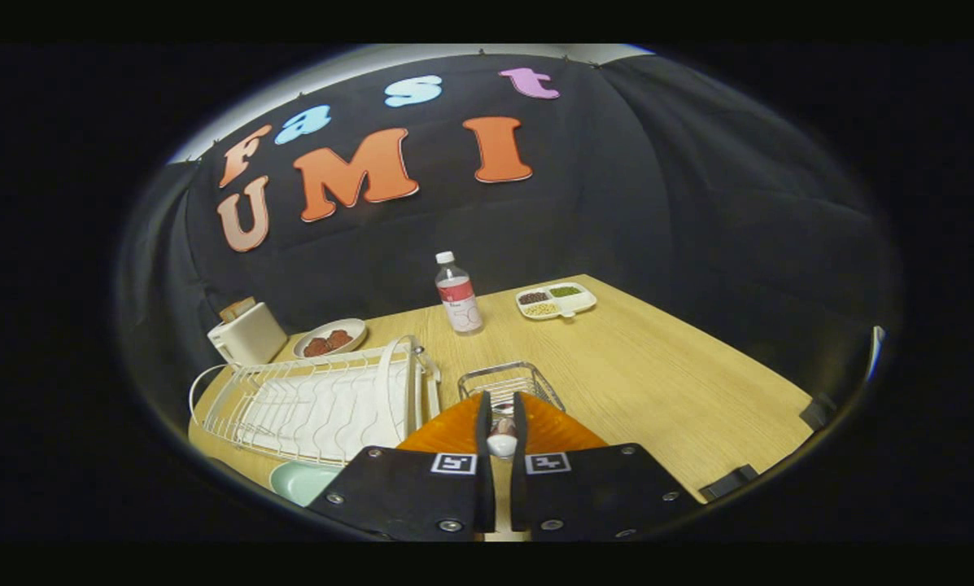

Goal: Take the plate from the dish rack, then take the spoon from the basket and place it into the plate.

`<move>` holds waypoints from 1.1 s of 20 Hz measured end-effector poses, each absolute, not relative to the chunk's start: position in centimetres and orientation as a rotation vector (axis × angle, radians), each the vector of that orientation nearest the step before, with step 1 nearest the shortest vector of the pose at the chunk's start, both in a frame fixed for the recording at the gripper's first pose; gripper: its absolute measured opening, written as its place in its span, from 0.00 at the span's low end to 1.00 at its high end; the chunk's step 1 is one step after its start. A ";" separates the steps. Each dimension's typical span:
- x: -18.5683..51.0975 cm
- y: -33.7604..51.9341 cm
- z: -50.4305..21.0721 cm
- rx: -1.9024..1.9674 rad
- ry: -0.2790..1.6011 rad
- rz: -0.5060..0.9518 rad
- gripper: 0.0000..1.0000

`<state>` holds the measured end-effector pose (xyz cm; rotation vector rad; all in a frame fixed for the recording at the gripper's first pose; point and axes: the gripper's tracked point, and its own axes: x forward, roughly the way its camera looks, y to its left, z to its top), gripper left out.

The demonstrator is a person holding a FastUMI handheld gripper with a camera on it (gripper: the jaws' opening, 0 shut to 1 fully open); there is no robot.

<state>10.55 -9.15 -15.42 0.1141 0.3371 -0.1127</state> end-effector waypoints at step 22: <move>-0.3 -2.1 -6.8 0.081 0.231 -0.016 0.07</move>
